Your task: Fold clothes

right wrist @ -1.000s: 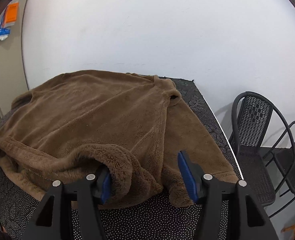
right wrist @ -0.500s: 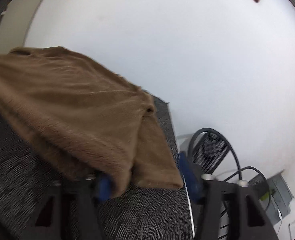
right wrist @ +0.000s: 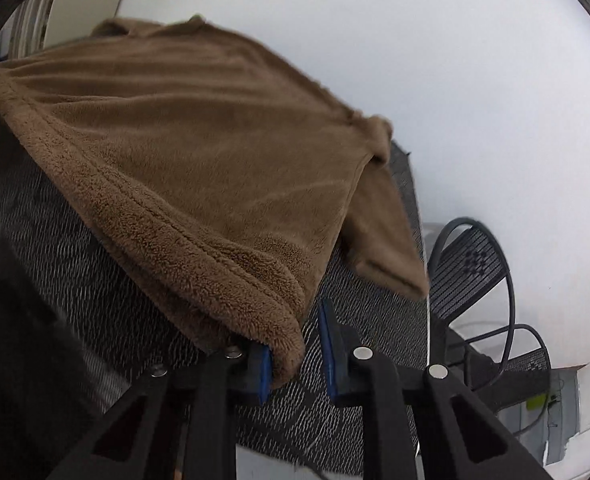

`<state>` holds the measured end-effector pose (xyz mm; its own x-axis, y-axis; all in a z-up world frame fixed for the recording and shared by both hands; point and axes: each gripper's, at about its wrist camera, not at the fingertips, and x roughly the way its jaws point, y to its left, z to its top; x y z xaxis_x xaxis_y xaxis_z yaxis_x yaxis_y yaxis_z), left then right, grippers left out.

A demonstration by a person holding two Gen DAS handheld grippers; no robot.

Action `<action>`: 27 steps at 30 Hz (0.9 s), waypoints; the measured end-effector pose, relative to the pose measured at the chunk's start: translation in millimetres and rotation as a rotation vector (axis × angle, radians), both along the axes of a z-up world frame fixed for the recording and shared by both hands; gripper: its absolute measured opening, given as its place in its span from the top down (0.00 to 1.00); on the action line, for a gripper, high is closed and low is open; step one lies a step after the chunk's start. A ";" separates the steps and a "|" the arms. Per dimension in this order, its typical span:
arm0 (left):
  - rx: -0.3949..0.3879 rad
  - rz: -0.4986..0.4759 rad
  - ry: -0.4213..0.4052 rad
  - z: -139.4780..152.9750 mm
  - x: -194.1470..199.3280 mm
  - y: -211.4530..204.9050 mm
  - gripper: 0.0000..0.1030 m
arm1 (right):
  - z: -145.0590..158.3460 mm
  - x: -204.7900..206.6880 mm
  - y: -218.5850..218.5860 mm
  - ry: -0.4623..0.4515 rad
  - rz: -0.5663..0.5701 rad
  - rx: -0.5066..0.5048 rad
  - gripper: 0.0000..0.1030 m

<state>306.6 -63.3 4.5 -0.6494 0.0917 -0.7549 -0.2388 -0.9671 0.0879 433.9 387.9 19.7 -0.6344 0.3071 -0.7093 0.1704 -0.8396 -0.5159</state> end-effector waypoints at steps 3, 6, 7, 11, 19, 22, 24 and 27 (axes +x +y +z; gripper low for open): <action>-0.039 -0.102 0.008 -10.6 2.9 5.4 0.13 | -6.0 1.7 2.0 -0.047 0.006 -0.018 0.80; -0.032 -0.153 0.016 -10.0 2.1 1.6 0.13 | -6.6 1.9 6.3 -0.084 0.033 -0.074 0.80; -0.033 -0.170 0.018 -9.3 1.9 0.8 0.13 | -5.9 2.2 8.1 -0.091 0.042 -0.091 0.79; -0.064 -0.263 0.044 -5.5 6.7 1.2 0.13 | 0.6 4.7 20.6 -0.107 0.068 -0.164 0.53; -0.137 -0.390 0.102 0.7 8.2 6.9 0.13 | 30.2 10.0 47.4 -0.103 0.136 -0.432 0.39; -0.132 -0.388 0.090 1.6 6.0 7.4 0.13 | 30.5 14.5 49.1 -0.104 0.166 -0.451 0.39; -0.117 -0.396 0.075 2.3 5.5 7.8 0.13 | 29.6 17.2 49.4 -0.094 0.161 -0.469 0.39; -0.144 -0.417 0.074 2.2 11.0 10.1 0.13 | 38.1 14.2 52.5 -0.038 0.151 -0.505 0.39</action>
